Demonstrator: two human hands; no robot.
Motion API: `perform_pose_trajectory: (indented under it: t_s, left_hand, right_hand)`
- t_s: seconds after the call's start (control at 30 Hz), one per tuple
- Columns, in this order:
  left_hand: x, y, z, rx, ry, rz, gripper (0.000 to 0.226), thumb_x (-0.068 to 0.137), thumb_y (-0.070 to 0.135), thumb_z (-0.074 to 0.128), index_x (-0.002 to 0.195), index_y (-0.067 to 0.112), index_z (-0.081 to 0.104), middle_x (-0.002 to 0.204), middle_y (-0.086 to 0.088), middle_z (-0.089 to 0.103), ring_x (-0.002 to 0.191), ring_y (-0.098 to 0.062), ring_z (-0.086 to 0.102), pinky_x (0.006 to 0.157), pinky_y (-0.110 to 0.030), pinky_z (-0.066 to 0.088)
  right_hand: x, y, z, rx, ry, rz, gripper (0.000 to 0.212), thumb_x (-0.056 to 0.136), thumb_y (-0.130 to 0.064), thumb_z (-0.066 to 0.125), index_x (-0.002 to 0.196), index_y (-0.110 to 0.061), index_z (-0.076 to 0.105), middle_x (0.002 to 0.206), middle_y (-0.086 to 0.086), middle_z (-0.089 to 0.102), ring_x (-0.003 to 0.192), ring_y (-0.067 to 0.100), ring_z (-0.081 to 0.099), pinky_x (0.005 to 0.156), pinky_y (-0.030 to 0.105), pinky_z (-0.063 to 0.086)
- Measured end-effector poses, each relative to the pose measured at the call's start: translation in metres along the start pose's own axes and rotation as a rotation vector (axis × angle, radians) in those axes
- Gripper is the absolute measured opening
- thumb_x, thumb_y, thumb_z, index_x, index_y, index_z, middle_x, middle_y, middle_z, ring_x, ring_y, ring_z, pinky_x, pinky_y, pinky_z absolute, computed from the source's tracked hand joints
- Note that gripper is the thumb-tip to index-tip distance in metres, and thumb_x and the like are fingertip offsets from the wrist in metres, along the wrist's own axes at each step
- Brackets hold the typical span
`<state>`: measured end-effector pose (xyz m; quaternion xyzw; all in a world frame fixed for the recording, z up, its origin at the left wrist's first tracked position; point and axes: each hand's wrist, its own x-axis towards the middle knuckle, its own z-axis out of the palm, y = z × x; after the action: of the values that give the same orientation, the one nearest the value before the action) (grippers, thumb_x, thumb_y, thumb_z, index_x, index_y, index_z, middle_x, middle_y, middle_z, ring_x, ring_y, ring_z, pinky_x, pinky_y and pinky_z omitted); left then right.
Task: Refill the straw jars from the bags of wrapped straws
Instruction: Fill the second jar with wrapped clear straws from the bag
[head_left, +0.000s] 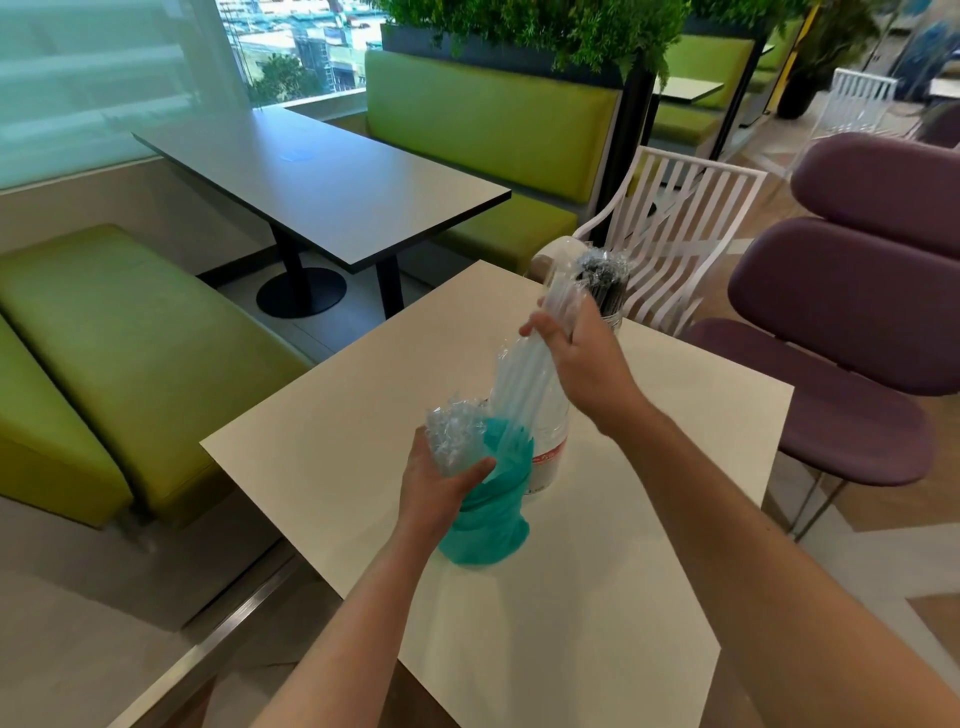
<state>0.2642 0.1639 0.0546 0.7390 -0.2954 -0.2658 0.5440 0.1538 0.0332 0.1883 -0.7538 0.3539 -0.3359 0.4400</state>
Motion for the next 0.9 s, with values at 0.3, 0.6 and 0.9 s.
perform_pose_trajectory:
  t_s: [0.3, 0.6, 0.9]
  left_hand:
    - [0.002, -0.006, -0.001, 0.011, 0.014, -0.017, 0.075, 0.069, 0.046, 0.084, 0.124, 0.043, 0.033, 0.119, 0.017, 0.048, 0.112, -0.012, 0.051, 0.092, -0.031, 0.047]
    - [0.003, -0.007, -0.002, 0.000, 0.005, -0.027, 0.075, 0.070, 0.045, 0.084, 0.123, 0.046, 0.031, 0.118, 0.018, 0.048, 0.111, -0.010, 0.050, 0.091, -0.028, 0.044]
    - [0.004, -0.007, 0.001, 0.061, 0.020, -0.034, 0.084, 0.069, 0.046, 0.084, 0.134, 0.037, 0.033, 0.122, 0.017, 0.044, 0.111, -0.007, 0.044, 0.093, -0.029, 0.041]
  right_hand:
    - [0.013, -0.023, -0.017, 0.002, 0.183, -0.073, 0.035, 0.101, -0.036, 0.043, 0.132, -0.019, 0.037, 0.104, -0.003, 0.063, 0.102, 0.015, 0.062, 0.093, 0.043, 0.054]
    - [0.012, -0.004, -0.006, -0.091, 0.075, -0.013, 0.051, 0.099, -0.038, 0.046, 0.144, -0.018, 0.031, 0.139, 0.004, 0.047, 0.126, 0.022, 0.048, 0.104, 0.048, 0.045]
    - [0.006, 0.029, 0.019, -0.263, 0.010, 0.131, 0.044, 0.095, -0.030, 0.059, 0.132, -0.012, 0.046, 0.131, 0.006, 0.055, 0.117, 0.021, 0.054, 0.086, 0.025, 0.043]
